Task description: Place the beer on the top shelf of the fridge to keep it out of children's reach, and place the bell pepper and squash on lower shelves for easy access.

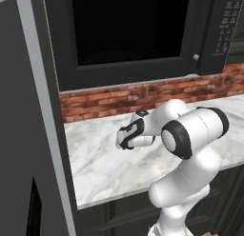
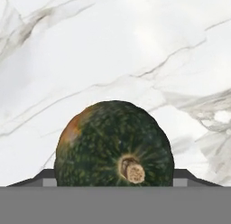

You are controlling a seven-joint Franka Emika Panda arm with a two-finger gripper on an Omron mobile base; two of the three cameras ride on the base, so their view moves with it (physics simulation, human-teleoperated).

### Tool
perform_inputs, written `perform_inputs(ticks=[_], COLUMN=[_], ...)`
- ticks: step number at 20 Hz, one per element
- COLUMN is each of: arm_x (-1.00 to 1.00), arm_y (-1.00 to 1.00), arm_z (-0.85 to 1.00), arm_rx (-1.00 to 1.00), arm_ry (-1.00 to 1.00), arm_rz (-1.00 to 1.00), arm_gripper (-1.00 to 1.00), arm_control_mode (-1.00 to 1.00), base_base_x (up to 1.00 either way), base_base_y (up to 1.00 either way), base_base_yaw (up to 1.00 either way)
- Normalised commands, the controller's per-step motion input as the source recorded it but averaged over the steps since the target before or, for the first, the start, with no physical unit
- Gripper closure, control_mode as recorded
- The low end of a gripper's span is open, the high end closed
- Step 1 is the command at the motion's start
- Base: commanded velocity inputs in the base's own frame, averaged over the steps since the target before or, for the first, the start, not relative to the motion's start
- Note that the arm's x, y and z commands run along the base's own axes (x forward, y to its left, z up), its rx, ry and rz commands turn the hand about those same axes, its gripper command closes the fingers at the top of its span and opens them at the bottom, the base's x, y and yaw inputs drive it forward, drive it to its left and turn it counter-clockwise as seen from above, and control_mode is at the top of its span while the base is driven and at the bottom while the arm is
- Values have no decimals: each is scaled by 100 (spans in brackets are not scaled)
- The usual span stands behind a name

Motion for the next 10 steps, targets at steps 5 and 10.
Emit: perform_inputs(ticks=[5, 10], arm_x=[-69, -81], arm_y=[-33, -56], arm_z=[18, 96], arm_rx=[0, 0], arm_ry=[-8, -16], arm_rz=[-1, 0], arm_gripper=[100, 100], arm_control_mode=[-100, -100], base_base_x=[0, 0], base_base_y=[0, 0], base_base_yaw=[0, 0])
